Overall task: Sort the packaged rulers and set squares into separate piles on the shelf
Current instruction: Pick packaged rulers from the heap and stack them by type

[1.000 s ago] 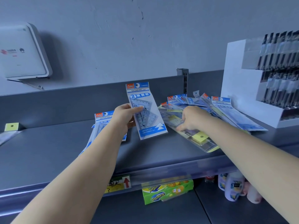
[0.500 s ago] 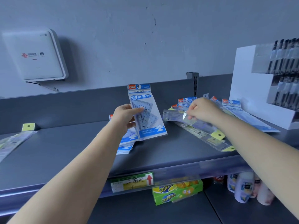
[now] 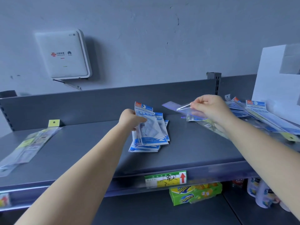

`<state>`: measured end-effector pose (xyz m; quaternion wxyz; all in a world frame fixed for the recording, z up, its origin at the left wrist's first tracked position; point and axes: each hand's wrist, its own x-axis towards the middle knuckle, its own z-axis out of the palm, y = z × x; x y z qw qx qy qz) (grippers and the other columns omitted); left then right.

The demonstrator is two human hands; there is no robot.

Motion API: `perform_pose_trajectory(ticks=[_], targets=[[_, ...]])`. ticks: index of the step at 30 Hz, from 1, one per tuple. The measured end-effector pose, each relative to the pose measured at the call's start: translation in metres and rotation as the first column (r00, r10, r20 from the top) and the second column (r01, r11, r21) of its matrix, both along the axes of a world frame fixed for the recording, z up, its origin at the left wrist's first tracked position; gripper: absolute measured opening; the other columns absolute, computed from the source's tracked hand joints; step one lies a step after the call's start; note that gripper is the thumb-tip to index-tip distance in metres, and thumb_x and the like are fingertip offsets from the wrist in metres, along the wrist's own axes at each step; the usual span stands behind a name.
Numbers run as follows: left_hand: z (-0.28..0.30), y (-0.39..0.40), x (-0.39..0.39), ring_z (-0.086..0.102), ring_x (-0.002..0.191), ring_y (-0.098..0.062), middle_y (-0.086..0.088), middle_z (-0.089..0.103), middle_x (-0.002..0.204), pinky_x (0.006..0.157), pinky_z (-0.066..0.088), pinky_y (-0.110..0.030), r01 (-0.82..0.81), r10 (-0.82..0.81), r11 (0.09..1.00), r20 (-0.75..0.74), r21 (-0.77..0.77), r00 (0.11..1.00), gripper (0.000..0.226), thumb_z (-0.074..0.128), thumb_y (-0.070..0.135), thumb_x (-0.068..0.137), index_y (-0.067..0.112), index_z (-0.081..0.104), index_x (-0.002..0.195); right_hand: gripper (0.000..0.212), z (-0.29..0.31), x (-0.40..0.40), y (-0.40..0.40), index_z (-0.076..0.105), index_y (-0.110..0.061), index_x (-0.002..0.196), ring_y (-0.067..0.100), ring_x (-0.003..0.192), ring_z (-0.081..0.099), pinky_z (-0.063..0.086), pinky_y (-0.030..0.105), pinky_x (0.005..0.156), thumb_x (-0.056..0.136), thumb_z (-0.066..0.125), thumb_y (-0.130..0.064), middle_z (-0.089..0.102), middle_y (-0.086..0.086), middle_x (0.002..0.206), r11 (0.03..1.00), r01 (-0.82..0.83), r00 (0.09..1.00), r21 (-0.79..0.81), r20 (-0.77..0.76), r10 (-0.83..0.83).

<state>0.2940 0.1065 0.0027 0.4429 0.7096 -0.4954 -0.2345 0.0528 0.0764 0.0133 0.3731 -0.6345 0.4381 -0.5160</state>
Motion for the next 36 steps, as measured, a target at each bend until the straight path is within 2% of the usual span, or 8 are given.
perform_pose_trajectory(ticks=[3, 7, 14, 18, 22, 28, 33, 36], targets=[[0.003, 0.002, 0.004, 0.053, 0.073, -0.020, 0.001, 0.051, 0.086, 0.063, 0.041, -0.025, -0.045, 0.058, 0.993, 0.129, -0.106, 0.990, 0.016, 0.064, 0.023, 0.083, 0.012, 0.056, 0.093, 0.015, 0.001, 0.022, 0.008, 0.058, -0.014, 0.075, 0.003, 0.057, 0.066, 0.053, 0.020, 0.074, 0.088, 0.062, -0.010, 0.066, 0.003, 0.082, 1.000, 0.003, 0.992, -0.019, 0.123, 0.000], [0.016, 0.022, 0.009, 0.063, 0.066, -0.017, 0.000, 0.068, 0.077, 0.065, 0.038, -0.025, 0.140, -0.157, 0.987, -0.245, -0.084, 0.957, 0.027, 0.054, 0.042, 0.091, 0.016, 0.060, 0.084, 0.014, 0.001, 0.071, 0.024, 0.060, -0.013, 0.074, 0.004, 0.054, 0.065, 0.055, 0.021, 0.066, 0.086, 0.064, -0.008, 0.065, 0.001, 0.077, 0.996, -0.040, 0.987, -0.079, 0.151, 0.051], [0.009, 0.065, 0.088, 0.059, 0.044, -0.006, 0.006, 0.068, 0.058, 0.056, 0.043, -0.022, -0.014, -0.092, 0.979, -0.502, -0.204, 0.860, 0.004, 0.061, 0.013, 0.089, 0.015, 0.060, 0.086, 0.021, -0.010, 0.174, 0.056, 0.059, -0.014, 0.065, 0.017, 0.055, 0.058, 0.050, 0.029, 0.064, 0.076, 0.072, -0.002, 0.063, 0.002, 0.064, 0.970, -0.212, 0.975, -0.120, -0.098, 0.200], [0.009, 0.096, 0.146, 0.059, 0.044, -0.004, 0.007, 0.068, 0.057, 0.055, 0.045, -0.021, -0.116, -0.026, 0.965, -0.529, -0.234, 0.849, 0.008, 0.063, 0.015, 0.089, 0.018, 0.057, 0.085, 0.012, -0.010, 0.237, 0.074, 0.062, -0.010, 0.084, 0.018, 0.052, 0.055, 0.047, 0.021, 0.052, 0.078, 0.073, -0.009, 0.065, 0.005, 0.072, 0.947, -0.321, 0.941, -0.010, -0.115, 0.318], [0.008, 0.123, 0.196, 0.061, 0.047, -0.005, 0.005, 0.070, 0.061, 0.054, 0.048, -0.020, -0.202, 0.013, 0.932, -0.529, -0.301, 0.849, 0.006, 0.066, 0.015, 0.087, 0.012, 0.062, 0.088, 0.013, -0.006, 0.298, 0.095, 0.062, -0.010, 0.073, 0.016, 0.053, 0.057, 0.048, 0.023, 0.049, 0.082, 0.066, -0.002, 0.064, 0.007, 0.066, 0.895, -0.443, 0.889, 0.051, -0.105, 0.446], [0.003, 0.151, 0.253, 0.067, 0.058, -0.013, -0.008, 0.070, 0.078, 0.049, 0.050, -0.020, -0.245, 0.043, 0.917, -0.534, -0.315, 0.845, 0.031, 0.068, 0.006, 0.084, 0.000, 0.060, 0.114, 0.013, -0.001, 0.374, 0.113, 0.061, -0.009, 0.073, 0.014, 0.055, 0.058, 0.050, 0.020, 0.049, 0.083, 0.066, -0.002, 0.062, 0.006, 0.066, 0.903, -0.424, 0.905, 0.071, 0.079, 0.418], [0.001, 0.156, 0.278, 0.065, 0.049, -0.011, -0.007, 0.067, 0.073, 0.050, 0.055, -0.021, -0.351, 0.123, 0.879, -0.558, -0.322, 0.821, 0.034, 0.068, 0.007, 0.084, -0.001, 0.059, 0.116, 0.008, -0.008, 0.415, 0.119, 0.071, -0.006, 0.085, 0.022, 0.069, 0.063, 0.057, 0.034, 0.066, 0.085, 0.065, -0.011, 0.068, 0.009, 0.076, 0.917, -0.399, 0.914, 0.028, -0.068, 0.400], [0.000, 0.154, 0.289, 0.067, 0.051, -0.011, -0.009, 0.069, 0.075, 0.050, 0.054, -0.021, -0.374, 0.177, 0.876, -0.519, -0.304, 0.836, 0.041, 0.071, 0.008, 0.081, -0.002, 0.058, 0.119, 0.015, -0.010, 0.426, 0.118, 0.070, -0.007, 0.098, 0.015, 0.059, 0.058, 0.050, 0.024, 0.055, 0.085, 0.066, -0.011, 0.067, 0.006, 0.078, 0.897, -0.439, 0.897, 0.053, -0.034, 0.441]])
